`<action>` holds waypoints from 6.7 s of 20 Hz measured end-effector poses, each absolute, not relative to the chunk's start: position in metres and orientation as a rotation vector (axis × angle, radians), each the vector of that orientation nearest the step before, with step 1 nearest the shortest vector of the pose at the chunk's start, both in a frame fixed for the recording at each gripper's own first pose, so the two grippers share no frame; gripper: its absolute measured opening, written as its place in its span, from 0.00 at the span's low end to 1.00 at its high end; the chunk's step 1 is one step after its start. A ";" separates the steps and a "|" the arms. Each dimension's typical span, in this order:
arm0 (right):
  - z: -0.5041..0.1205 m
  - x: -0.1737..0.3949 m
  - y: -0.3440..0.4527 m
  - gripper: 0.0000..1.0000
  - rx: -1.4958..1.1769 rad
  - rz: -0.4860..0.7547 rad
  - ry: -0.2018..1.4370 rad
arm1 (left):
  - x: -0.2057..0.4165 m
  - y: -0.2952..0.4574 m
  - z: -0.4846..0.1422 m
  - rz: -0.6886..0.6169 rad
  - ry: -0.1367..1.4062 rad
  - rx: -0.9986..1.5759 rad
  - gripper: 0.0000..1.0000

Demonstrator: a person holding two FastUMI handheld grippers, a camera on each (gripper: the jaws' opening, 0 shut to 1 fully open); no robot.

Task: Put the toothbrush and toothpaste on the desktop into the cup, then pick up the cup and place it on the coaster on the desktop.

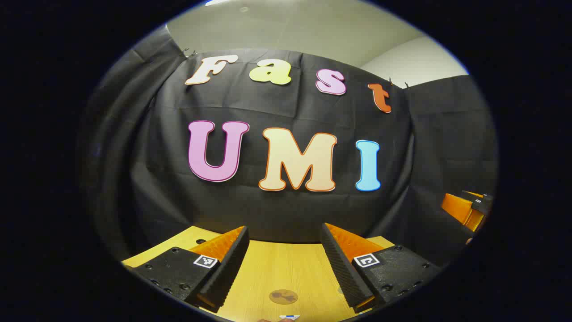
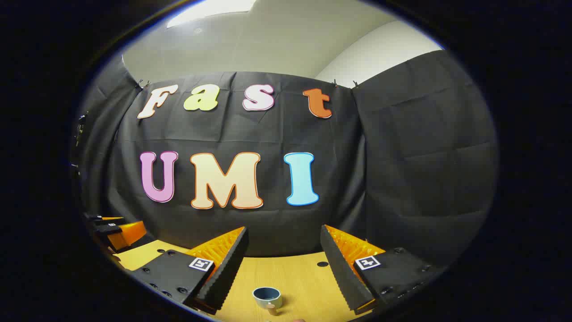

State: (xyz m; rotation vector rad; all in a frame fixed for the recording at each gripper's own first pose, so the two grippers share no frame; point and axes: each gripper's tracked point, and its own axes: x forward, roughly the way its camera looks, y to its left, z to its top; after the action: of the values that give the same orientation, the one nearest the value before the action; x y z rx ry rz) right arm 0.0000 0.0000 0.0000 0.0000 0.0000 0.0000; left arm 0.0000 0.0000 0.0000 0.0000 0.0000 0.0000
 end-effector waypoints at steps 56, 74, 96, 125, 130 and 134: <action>-0.354 -0.081 0.031 1.00 -0.216 0.208 0.925 | -0.047 0.071 0.004 0.161 -0.030 0.064 0.94; -0.415 -0.120 0.023 0.52 -0.240 0.239 1.379 | -0.044 0.092 -0.032 0.194 0.066 0.050 0.94; -0.414 -0.115 0.019 0.12 -0.220 0.254 1.402 | -0.069 0.015 -0.234 -0.037 0.693 0.017 0.96; -0.412 -0.113 0.019 0.12 -0.243 0.283 1.368 | -0.107 -0.008 -0.364 -0.098 1.332 0.103 0.18; -0.410 -0.112 0.021 0.07 -0.197 0.266 1.359 | -0.106 -0.008 -0.364 -0.104 1.298 0.086 0.05; -0.407 -0.112 0.023 0.07 -0.150 0.264 1.362 | -0.106 -0.006 -0.363 -0.120 1.285 0.090 0.02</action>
State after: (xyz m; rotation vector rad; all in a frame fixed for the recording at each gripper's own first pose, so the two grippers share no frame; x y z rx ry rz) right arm -0.1117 0.0230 -0.4069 -0.1498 1.3621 0.2641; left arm -0.1062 -0.0062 -0.3632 0.0903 1.2845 -0.1196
